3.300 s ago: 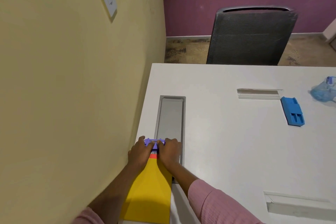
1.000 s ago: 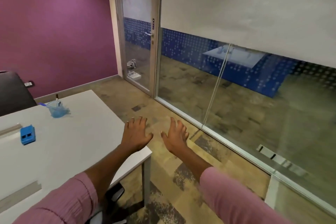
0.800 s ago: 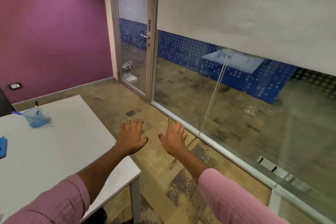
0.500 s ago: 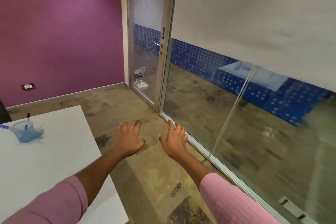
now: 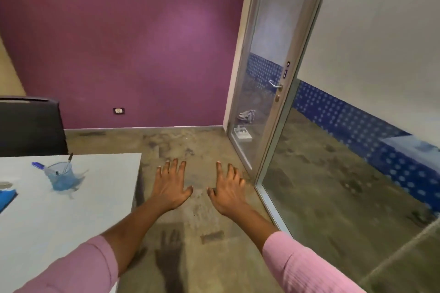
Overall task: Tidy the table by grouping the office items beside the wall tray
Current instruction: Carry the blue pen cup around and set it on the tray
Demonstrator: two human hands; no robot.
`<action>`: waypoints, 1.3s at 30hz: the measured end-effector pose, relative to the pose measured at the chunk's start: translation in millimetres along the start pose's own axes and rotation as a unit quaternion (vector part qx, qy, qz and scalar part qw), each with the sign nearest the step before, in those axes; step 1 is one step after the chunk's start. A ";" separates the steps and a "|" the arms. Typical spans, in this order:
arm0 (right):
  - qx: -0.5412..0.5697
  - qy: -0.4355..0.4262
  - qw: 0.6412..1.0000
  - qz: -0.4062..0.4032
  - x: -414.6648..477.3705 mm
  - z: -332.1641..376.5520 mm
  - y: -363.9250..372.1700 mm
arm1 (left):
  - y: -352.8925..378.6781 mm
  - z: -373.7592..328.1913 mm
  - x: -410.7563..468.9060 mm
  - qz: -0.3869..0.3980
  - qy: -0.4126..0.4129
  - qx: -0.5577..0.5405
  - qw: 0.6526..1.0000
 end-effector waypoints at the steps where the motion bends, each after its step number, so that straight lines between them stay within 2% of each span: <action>1: -0.004 -0.018 1.000 0.004 21.5 -0.1 -2.5 | -3.9 4.5 12.2 -0.006 -0.019 -0.002 1.000; 5: -0.003 -0.084 0.996 0.010 102.1 17.6 -5.7 | -17.3 32.6 45.9 -0.015 -0.091 0.013 0.996; 11: 0.004 -0.186 0.982 0.032 202.4 89.1 11.9 | -14.3 114.2 75.8 -0.006 -0.196 0.023 0.980; 17: 0.033 -0.273 0.959 0.066 291.0 176.7 41.5 | -12.0 215.6 114.1 -0.013 -0.313 -0.011 0.950; 24: 0.014 -0.368 0.925 0.090 365.4 282.0 73.9 | -12.4 312.9 120.7 -0.019 -0.407 -0.032 0.913; 34: -0.012 -0.503 0.848 0.166 424.0 409.4 130.3 | 11.9 403.1 89.2 -0.018 -0.541 -0.070 0.838; 39: -0.047 -0.550 0.800 0.234 452.2 470.0 174.3 | 39.8 435.5 95.8 -0.004 -0.614 -0.108 0.782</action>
Point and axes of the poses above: each hand's wrist, its own x-axis towards the middle knuckle, its own y-axis out of the palm, z = x × y, the point moved 2 cm from there along x, towards the middle knuckle, and after that the axes turned 12 degrees about z, right-handed, at the moved point
